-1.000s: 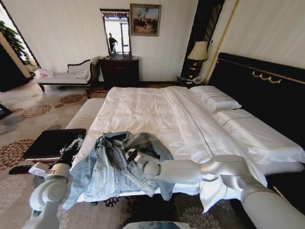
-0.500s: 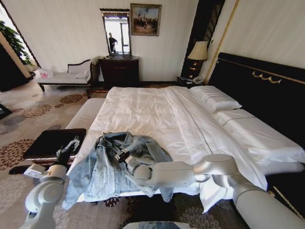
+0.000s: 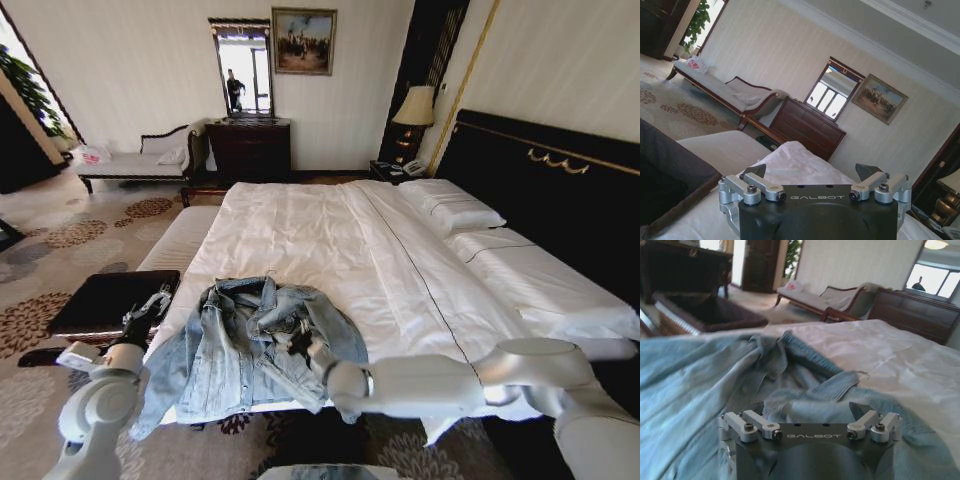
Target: Pick up the clothes from the bed and hang them on the clothes hanger.
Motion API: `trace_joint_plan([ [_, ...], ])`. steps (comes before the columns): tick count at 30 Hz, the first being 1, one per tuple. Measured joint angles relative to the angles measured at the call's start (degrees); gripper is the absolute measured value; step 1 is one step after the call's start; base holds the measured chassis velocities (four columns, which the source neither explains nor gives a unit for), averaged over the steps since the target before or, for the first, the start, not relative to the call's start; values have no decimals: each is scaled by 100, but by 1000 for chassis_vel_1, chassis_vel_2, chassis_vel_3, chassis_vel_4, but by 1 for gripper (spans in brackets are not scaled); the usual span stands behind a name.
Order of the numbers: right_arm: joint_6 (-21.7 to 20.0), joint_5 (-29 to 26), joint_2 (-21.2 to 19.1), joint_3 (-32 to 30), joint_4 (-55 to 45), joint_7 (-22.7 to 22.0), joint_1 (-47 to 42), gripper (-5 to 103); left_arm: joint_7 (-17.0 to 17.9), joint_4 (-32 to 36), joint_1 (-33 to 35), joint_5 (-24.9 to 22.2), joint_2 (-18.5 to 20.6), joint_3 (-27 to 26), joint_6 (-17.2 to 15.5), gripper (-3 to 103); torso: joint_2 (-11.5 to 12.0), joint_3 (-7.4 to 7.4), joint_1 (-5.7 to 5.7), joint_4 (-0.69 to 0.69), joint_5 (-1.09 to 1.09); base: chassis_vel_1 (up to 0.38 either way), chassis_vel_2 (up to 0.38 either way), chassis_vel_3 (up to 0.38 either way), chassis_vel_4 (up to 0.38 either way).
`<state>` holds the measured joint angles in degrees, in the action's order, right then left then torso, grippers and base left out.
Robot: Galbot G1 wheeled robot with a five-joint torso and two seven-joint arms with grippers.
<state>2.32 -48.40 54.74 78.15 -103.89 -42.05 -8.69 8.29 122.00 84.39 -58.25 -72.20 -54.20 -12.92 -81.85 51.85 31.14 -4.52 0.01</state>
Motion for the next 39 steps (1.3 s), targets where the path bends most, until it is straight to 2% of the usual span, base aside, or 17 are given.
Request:
trace_joint_plan([
  [3, -25, 276, 26, 242, 136, 0, -37, 97, 3, 0, -16, 11, -20, 1, -2, 100, 0, 0, 0, 0, 0, 0, 0, 0, 0],
  [5, -26, 640, 164, 562, 385, 1, -47, 100, 13, -8, -68, 13, -47, -5, -6, 100, 0, 0, 0, -1, 0, 0, 0, 0, 0],
  [7, -26, 759, 274, 687, 534, -3, -44, 100, 19, -13, -89, 13, -59, -10, -7, 100, 1, 0, 0, -1, -1, 0, 0, 0, 0],
  [11, -67, 881, 960, 1060, 1110, -162, -14, 100, 24, -19, -140, 0, -118, -51, -11, 100, 1, 0, 1, 0, -2, 0, 0, 0, 0],
  [12, -67, 881, 960, 1060, 1110, -162, -14, 100, 24, -19, -140, 0, -118, -51, -11, 100, 1, 0, 1, 0, -2, 0, 0, 0, 0],
  [14, -120, 869, 1285, 1177, 1327, -254, -30, 100, 25, -19, -142, -32, -126, -89, -11, 100, 0, 0, 1, 3, -2, 0, 0, 0, 0],
  [17, -141, 759, 1642, 1280, 1589, -335, -126, 100, 25, -35, -145, -74, -113, -150, -11, 100, 0, 0, 0, 2, -2, 0, 0, 0, 0],
  [20, -142, 617, 1783, 1317, 1695, -389, -232, 100, 24, -62, -153, -88, -101, -174, -11, 100, 1, 0, 1, 1, -2, 0, 0, 0, 0],
  [26, -284, 112, 1954, 1283, 1851, -715, -604, 100, 13, -105, -172, -87, -112, -189, -8, 100, 0, 0, 0, 0, -2, 0, 0, 0, 0],
  [33, -428, -77, 2122, 1148, 2185, -869, -737, 102, 0, -119, -165, -74, -148, -180, 1, 100, 1, 0, 0, 0, -2, 0, 0, 0, 0],
  [35, -559, -243, 2206, 1101, 2301, -1011, -805, 95, -4, -119, -157, -73, -146, -182, 7, 100, 1, 1, 1, 0, -2, 0, 0, 0, 0],
  [38, -701, -389, 2267, 1068, 2394, -1166, -868, 90, -9, -121, -150, -75, -129, -194, 15, 100, 1, 1, 0, 0, -2, 0, 0, 0, 0],
  [39, -758, -449, 2297, 1055, 2427, -1226, -889, 85, -11, -122, -148, -77, -121, -199, 17, 100, 1, 0, 0, 0, -2, 0, 0, 0, 0],
])
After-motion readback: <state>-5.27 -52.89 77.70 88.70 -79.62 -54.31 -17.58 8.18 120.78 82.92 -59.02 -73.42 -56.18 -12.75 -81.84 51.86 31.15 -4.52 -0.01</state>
